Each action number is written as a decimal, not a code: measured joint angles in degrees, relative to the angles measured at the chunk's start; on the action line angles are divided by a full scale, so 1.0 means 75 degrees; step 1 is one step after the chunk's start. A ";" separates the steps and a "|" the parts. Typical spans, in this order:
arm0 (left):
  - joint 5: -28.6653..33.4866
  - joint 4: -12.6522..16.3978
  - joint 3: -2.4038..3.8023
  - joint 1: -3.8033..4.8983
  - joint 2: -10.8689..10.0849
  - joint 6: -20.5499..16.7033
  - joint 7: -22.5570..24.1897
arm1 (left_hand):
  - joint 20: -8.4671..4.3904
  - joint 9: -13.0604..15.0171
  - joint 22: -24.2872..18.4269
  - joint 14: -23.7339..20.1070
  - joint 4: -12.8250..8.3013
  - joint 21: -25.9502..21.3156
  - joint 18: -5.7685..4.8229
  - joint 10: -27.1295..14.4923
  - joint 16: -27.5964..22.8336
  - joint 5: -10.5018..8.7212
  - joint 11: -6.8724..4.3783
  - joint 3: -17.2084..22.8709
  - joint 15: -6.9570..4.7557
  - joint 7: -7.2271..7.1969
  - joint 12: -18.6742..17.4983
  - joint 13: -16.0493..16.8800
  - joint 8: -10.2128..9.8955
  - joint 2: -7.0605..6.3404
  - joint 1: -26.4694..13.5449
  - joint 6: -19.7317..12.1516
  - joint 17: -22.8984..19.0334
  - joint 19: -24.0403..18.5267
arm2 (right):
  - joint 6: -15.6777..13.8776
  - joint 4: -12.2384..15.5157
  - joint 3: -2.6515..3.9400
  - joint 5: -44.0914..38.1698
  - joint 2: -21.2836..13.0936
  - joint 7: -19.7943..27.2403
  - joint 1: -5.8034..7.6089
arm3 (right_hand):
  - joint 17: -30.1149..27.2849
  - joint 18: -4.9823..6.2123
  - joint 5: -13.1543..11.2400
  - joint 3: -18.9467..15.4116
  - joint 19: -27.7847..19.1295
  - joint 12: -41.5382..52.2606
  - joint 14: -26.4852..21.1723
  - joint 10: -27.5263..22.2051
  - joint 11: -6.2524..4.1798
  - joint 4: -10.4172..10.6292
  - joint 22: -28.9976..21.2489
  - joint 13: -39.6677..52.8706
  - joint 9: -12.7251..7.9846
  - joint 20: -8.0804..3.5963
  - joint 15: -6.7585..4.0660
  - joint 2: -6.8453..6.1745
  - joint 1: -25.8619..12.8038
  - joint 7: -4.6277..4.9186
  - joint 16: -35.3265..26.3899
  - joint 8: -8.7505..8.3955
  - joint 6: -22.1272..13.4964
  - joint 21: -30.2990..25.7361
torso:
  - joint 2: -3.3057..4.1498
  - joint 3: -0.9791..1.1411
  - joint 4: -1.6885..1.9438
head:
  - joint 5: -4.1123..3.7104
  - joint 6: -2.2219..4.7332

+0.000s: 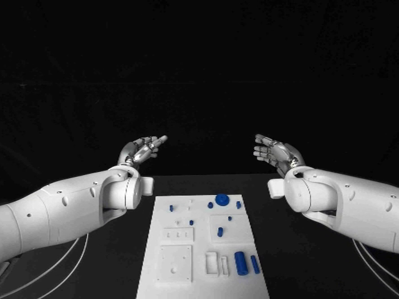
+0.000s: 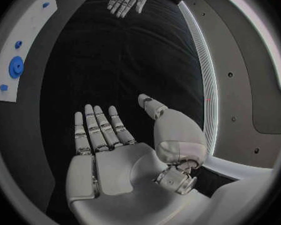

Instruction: Assemble the parts on the task board

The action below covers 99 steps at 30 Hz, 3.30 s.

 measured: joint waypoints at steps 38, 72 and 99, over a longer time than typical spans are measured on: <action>-0.0113 0.0418 -0.0201 0.0327 -0.0493 0.1447 -0.0514 | -0.1127 0.0007 0.0090 0.3969 -0.1429 0.1889 0.0357 0.3399 0.1662 0.0107 0.0240 0.1102 -0.0628 0.0511 0.0767 0.0306 0.0429 0.0677 0.1546 0.2710 0.0971 0.3244 | 0.1882 -0.1888 -0.0209 -0.6811 0.1150 -0.1432 0.0396 | 0.1271 0.1192 0.0104 0.0781 0.4719 0.0593 0.4303 0.3559 -0.0584 -0.1685 0.0589 0.0144 0.0363 -0.0480 -0.1133 -0.0591 0.2215 0.0270 0.2075 0.0980 0.2736 0.1266 | 0.0087 -0.0051 0.0087 | 0.0197 -0.0116; -0.0625 0.2251 -0.0141 0.0454 -0.1264 0.1775 -0.0517 | -0.1017 -0.0057 0.0095 0.3800 -0.1451 0.2066 0.0334 0.3778 0.1292 0.0108 0.0241 0.1222 -0.0516 0.0566 0.0470 0.0270 0.0134 0.0264 0.1119 0.2655 0.1164 0.2913 | 0.1786 -0.2316 -0.0203 -1.1636 0.1967 -0.2185 -0.0095 | 0.4068 0.0999 -0.0306 0.1091 0.8126 0.0080 0.6565 0.4222 -0.0926 -0.1705 0.0916 0.0032 0.0342 -0.1949 -0.1776 -0.1206 0.2859 0.0094 0.6514 0.0604 0.3335 0.4851 | 0.1190 -0.0427 0.0745 | -0.0190 0.0179; -0.0645 0.2376 -0.0134 0.0619 -0.1393 0.1779 -0.0516 | -0.0989 -0.0037 0.0092 0.3771 -0.1430 0.2066 0.0328 0.3641 0.1203 0.0108 0.0323 0.1243 -0.0488 0.0566 0.0322 0.0215 0.0134 0.0302 0.1024 0.2655 0.1201 0.2833 | 0.1674 -0.2619 -0.0203 -1.2133 0.2100 -0.2262 -0.0213 | 0.3983 0.0991 -0.0306 0.1158 0.8142 0.0052 0.6513 0.4194 -0.0899 -0.1683 0.0914 0.0032 0.0367 -0.1964 -0.1778 -0.1292 0.2893 0.0094 0.6685 0.0604 0.3334 0.4999 | 0.1645 -0.0534 0.0866 | -0.0191 0.0319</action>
